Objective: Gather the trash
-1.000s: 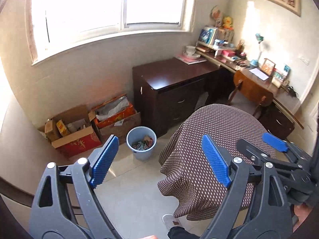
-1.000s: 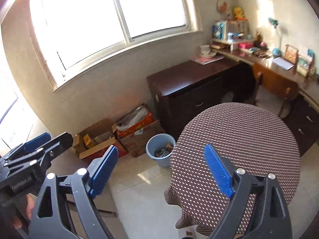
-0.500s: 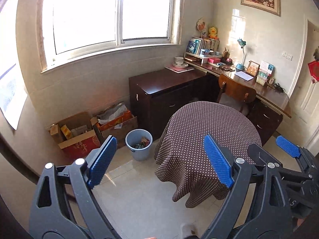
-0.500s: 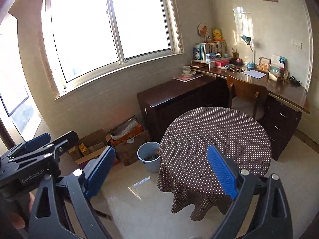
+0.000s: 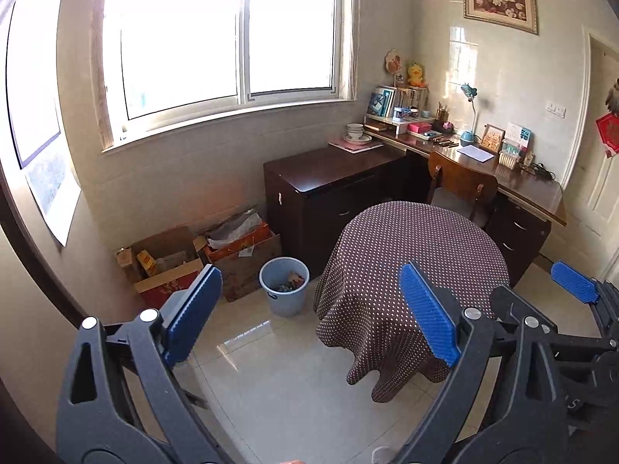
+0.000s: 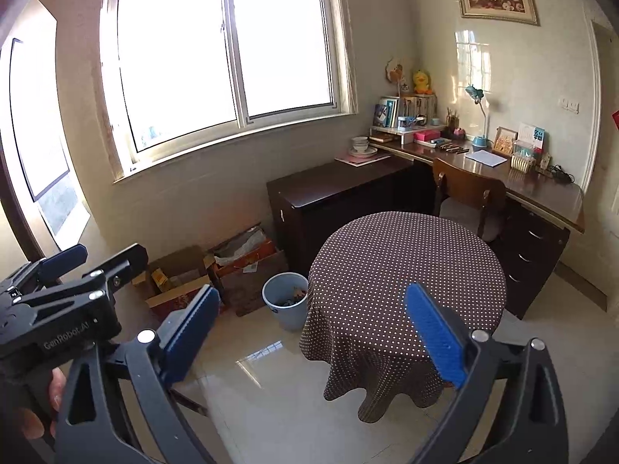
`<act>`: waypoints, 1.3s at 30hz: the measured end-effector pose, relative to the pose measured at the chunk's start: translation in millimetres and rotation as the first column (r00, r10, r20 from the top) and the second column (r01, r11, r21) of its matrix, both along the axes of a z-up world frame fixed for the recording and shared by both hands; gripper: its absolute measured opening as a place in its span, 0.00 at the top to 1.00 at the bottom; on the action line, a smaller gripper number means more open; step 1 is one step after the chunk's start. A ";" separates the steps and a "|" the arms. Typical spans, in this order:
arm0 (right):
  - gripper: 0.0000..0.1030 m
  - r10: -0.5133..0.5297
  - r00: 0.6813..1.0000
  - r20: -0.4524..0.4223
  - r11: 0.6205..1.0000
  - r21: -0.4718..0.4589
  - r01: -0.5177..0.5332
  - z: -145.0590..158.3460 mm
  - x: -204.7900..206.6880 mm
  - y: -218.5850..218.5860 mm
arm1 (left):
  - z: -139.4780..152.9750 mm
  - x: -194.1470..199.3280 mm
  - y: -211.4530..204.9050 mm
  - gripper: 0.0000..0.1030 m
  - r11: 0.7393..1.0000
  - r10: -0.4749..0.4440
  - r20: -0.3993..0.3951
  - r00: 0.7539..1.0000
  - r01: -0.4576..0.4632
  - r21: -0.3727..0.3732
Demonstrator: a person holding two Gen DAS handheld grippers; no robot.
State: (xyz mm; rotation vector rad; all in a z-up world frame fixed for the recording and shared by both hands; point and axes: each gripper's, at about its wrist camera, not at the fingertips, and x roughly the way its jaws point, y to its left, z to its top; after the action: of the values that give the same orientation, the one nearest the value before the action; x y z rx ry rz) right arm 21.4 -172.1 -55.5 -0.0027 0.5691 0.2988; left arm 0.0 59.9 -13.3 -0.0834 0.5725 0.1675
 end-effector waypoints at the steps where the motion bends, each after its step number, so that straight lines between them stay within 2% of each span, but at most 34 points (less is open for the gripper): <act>1: 0.07 -0.003 1.000 0.005 1.000 -0.006 0.003 1.2 -3.9 0.3 | -0.3 -2.1 0.3 0.11 1.000 -0.003 -0.004 1.000 0.003 -0.005; 12: 0.06 -0.028 1.000 0.006 0.999 -0.017 0.028 6.6 -16.2 -1.3 | -0.8 -12.2 -1.8 0.11 1.000 -0.023 -0.017 1.000 0.023 0.017; 39: 0.06 -0.112 0.994 -0.019 0.993 -0.030 0.111 5.3 -26.4 -17.9 | -1.4 -9.4 -20.7 0.11 0.996 -0.087 -0.022 0.996 0.087 0.023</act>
State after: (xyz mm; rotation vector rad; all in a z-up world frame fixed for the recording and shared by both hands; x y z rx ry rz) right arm -5.0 -190.0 -50.2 0.0046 0.5919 0.1823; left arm -9.4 39.2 -14.6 -0.0332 0.5938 0.0907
